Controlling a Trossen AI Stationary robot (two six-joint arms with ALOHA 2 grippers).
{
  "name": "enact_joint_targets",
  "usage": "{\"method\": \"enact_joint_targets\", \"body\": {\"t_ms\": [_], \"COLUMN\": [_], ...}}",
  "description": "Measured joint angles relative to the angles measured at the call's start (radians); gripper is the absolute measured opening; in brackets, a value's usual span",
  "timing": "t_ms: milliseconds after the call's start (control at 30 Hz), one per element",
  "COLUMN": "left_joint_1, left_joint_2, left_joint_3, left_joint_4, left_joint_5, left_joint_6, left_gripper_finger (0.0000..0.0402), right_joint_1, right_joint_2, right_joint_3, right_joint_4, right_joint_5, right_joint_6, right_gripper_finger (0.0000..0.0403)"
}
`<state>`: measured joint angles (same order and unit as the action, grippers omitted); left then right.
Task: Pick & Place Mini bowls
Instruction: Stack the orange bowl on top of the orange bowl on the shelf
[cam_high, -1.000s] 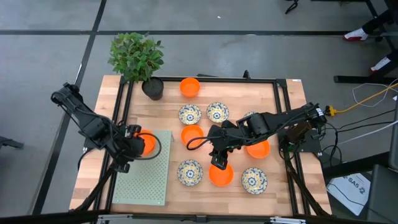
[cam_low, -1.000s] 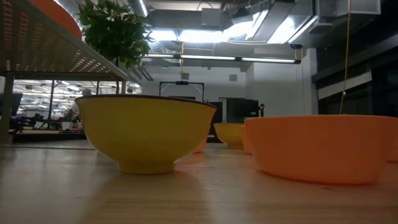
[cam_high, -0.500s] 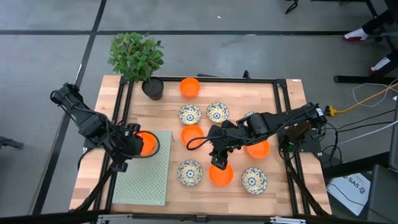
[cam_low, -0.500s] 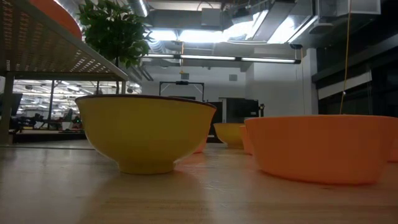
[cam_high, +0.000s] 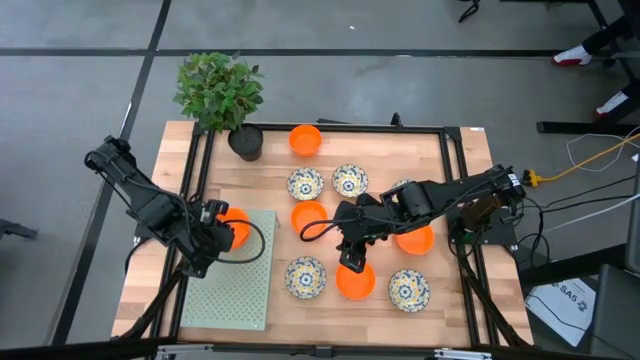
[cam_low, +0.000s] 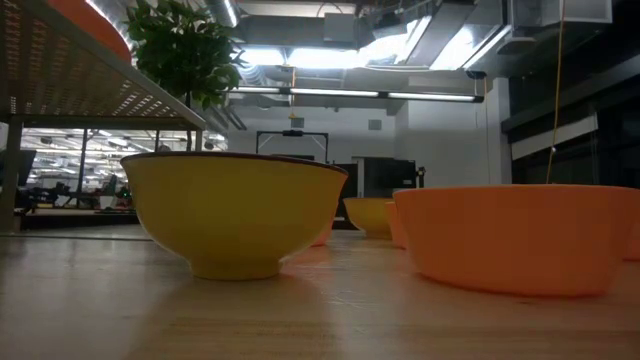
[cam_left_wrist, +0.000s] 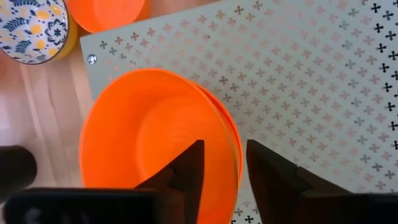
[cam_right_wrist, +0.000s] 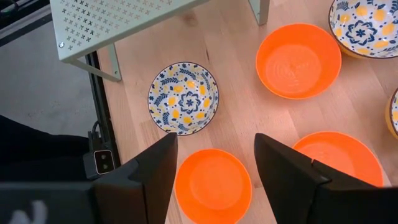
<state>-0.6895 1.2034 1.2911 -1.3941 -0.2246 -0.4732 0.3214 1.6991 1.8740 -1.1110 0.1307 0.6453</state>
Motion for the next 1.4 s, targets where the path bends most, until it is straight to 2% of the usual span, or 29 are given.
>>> {"method": "enact_joint_targets", "body": {"t_ms": [167, 233, 767, 1033, 1167, 1400], "left_joint_1": [0.000, 0.000, -0.017, -0.025, -0.038, -0.037], "left_joint_2": [0.000, 0.000, 0.001, 0.002, 0.002, 0.001], "left_joint_3": [0.000, 0.000, 0.022, -0.026, -0.026, -0.026], "left_joint_4": [0.004, 0.012, 0.034, 0.041, 0.043, 0.039], "left_joint_5": [0.016, 0.017, -0.054, -0.058, -0.115, -0.098], "left_joint_6": [-0.002, -0.003, -0.016, -0.095, -0.133, -0.153], "left_gripper_finger": [0.0027, 0.0009, 0.0003, 0.0002, 0.0003, 0.0007], "right_joint_1": [0.000, 0.000, 0.000, 0.000, 0.000, 0.000], "right_joint_2": [0.000, 0.000, 0.000, 0.000, 0.000, 0.000], "right_joint_3": [0.000, 0.000, 0.000, 0.000, 0.000, 0.000], "right_joint_4": [0.000, 0.000, -0.001, -0.001, -0.001, -0.001], "right_joint_5": [0.000, 0.000, 0.000, 0.000, 0.000, 0.000], "right_joint_6": [0.000, 0.000, -0.003, -0.025, -0.025, -0.025], "right_gripper_finger": [0.0213, 0.0213, 0.0213, 0.0213, 0.0213, 0.0213]}}
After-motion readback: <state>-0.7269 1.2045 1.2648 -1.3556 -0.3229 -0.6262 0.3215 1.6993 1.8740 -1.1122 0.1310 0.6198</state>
